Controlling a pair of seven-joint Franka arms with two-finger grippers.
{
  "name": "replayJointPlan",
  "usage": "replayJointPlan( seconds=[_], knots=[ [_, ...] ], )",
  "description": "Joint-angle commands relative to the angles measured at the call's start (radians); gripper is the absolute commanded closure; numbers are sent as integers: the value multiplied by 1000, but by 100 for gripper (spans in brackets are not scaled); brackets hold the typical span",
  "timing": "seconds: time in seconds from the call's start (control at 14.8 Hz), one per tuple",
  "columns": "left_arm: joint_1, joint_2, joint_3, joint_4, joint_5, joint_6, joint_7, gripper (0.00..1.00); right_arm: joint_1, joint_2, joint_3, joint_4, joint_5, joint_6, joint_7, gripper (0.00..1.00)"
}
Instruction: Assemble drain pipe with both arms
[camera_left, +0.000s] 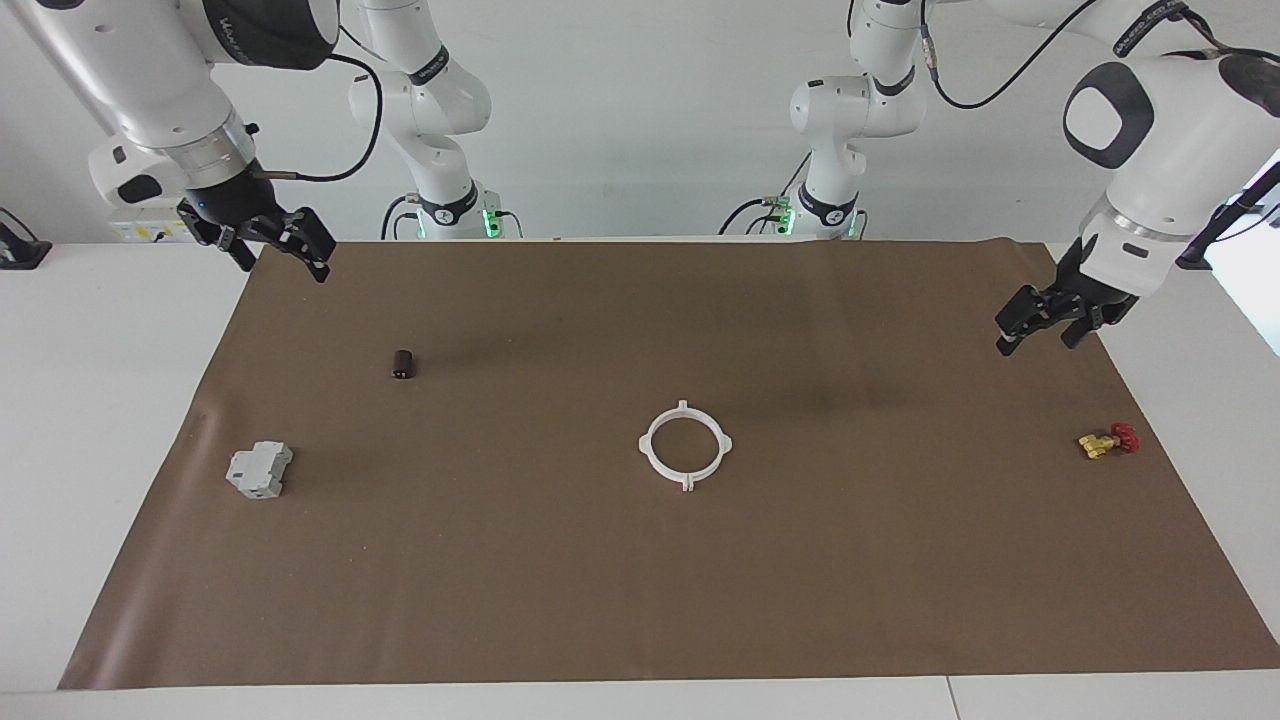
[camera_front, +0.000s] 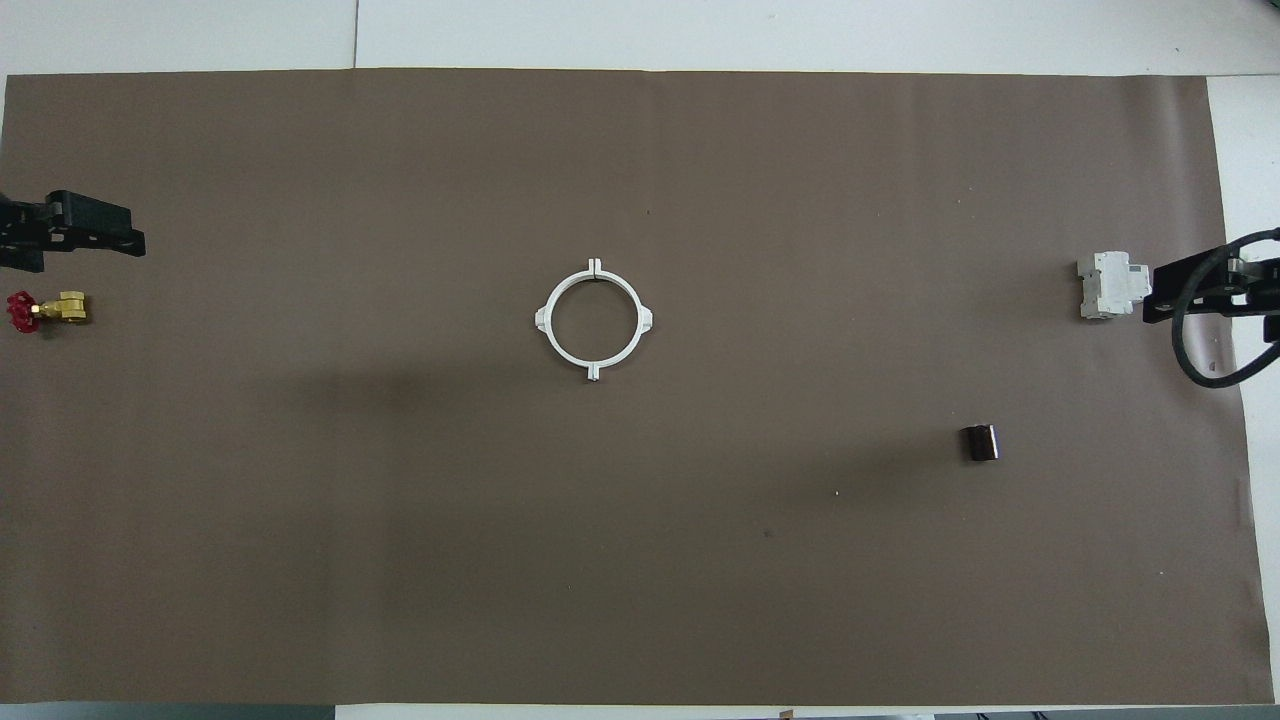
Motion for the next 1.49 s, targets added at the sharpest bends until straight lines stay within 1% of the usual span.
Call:
replayJointPlan(
  seconds=[0.0, 0.27, 0.61, 0.95, 1.08, 1.22, 1.29, 1.42],
  knots=[
    [33, 12, -2, 70, -7, -77, 41, 0, -12, -20, 6, -22, 15, -5, -15, 0],
    [37, 6, -2, 79, 27, -97, 84, 0, -13, -20, 6, -22, 15, -5, -15, 0],
    [34, -28, -3, 16, 29, -82, 85, 0, -13, -20, 6, -22, 15, -5, -15, 0],
    [31, -29, -3, 14, 27, -79, 79, 0, -13, -20, 6, -22, 15, -5, -15, 0],
    [35, -48, -3, 8, 27, -95, 81, 0, -13, -20, 6, -22, 15, -5, -15, 0],
    [35, -94, -3, -42, 29, -82, 81, 0, -13, -20, 6, -22, 15, -5, -13, 0],
    [35, -105, -3, -56, 36, -82, 81, 0, -13, -20, 6, -22, 15, -5, -15, 0],
    [35, -103, -3, -56, 39, -74, 81, 0, -13, -20, 6, -22, 15, -5, -15, 0]
  ],
)
